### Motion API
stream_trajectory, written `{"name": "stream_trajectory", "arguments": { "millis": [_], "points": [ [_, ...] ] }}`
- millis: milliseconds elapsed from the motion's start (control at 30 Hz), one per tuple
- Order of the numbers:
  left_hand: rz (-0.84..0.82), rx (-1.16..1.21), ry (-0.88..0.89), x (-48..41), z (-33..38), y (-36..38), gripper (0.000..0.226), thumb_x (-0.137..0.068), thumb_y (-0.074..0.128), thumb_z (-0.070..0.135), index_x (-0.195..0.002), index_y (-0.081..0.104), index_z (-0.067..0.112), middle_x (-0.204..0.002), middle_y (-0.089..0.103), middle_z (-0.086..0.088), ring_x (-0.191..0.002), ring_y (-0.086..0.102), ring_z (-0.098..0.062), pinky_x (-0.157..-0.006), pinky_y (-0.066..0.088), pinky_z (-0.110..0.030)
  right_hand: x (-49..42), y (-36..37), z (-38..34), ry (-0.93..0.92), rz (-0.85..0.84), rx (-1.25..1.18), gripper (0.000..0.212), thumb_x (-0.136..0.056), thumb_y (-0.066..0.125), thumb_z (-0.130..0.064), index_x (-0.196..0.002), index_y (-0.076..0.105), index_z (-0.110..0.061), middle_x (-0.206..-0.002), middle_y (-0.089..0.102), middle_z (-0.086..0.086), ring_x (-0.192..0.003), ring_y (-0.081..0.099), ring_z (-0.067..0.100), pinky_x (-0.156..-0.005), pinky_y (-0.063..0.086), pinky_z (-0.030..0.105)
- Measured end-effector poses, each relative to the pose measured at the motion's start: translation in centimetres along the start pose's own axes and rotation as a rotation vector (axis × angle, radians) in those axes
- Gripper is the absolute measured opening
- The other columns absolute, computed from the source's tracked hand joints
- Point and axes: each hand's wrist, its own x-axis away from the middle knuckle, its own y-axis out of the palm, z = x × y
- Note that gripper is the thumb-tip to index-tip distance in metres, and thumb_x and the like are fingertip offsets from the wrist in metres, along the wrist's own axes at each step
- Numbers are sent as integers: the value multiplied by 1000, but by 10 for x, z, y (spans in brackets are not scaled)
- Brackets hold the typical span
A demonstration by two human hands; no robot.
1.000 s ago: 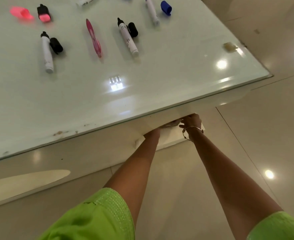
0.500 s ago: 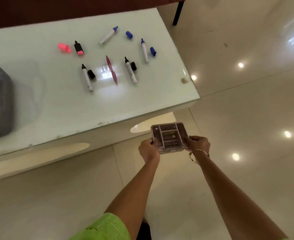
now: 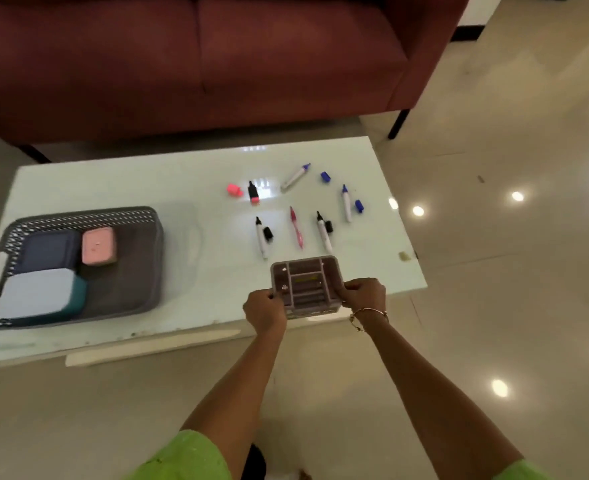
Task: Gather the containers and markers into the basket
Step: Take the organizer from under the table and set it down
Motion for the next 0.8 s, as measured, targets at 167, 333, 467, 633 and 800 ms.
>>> {"name": "stream_trajectory", "arguments": {
  "millis": [167, 333, 467, 633, 800],
  "points": [
    [88, -58, -79, -74, 4, -58, 18, -84, 56, 4, -83, 72, -5, -85, 71, -27, -84, 66, -41, -67, 50, -37, -12, 77, -64, -20, -118, 26, 12, -70, 69, -17, -70, 74, -6, -70, 72, 17, -74, 68, 29, -64, 45, 29],
    [126, -109, -173, -134, -5, -88, 17, -83, 53, -7, -86, 69, -8, -88, 70, -27, -83, 68, -40, -71, 55, -39, -23, 139, -99, 6, -181, 15, 13, -72, 71, -13, -81, 72, -3, -83, 73, 14, -72, 60, 21, -66, 41, 24],
    [119, -134, -165, -168, -19, -96, 19, -83, 51, -6, -82, 70, -9, -84, 70, -27, -79, 68, -39, -67, 55, -40, -34, 170, -112, 37, -185, -13, 17, -71, 74, -12, -84, 70, -2, -87, 72, 13, -73, 58, 18, -69, 42, 23],
    [85, -142, -123, -192, -23, -104, 20, -85, 51, -2, -83, 70, -6, -84, 70, -26, -81, 67, -38, -58, 46, -37, -41, 188, -124, 7, -173, -4, 22, -70, 77, -16, -84, 67, -2, -85, 71, 11, -73, 59, 17, -69, 44, 25],
    [108, -257, 15, -183, -8, -110, 17, -89, 52, 2, -99, 63, -5, -101, 67, -24, -95, 64, -35, -76, 53, -39, -42, 183, -130, 29, -161, -61, 19, -75, 73, -27, -78, 64, -9, -83, 71, 12, -74, 65, 24, -77, 55, 37]
  ]
}}
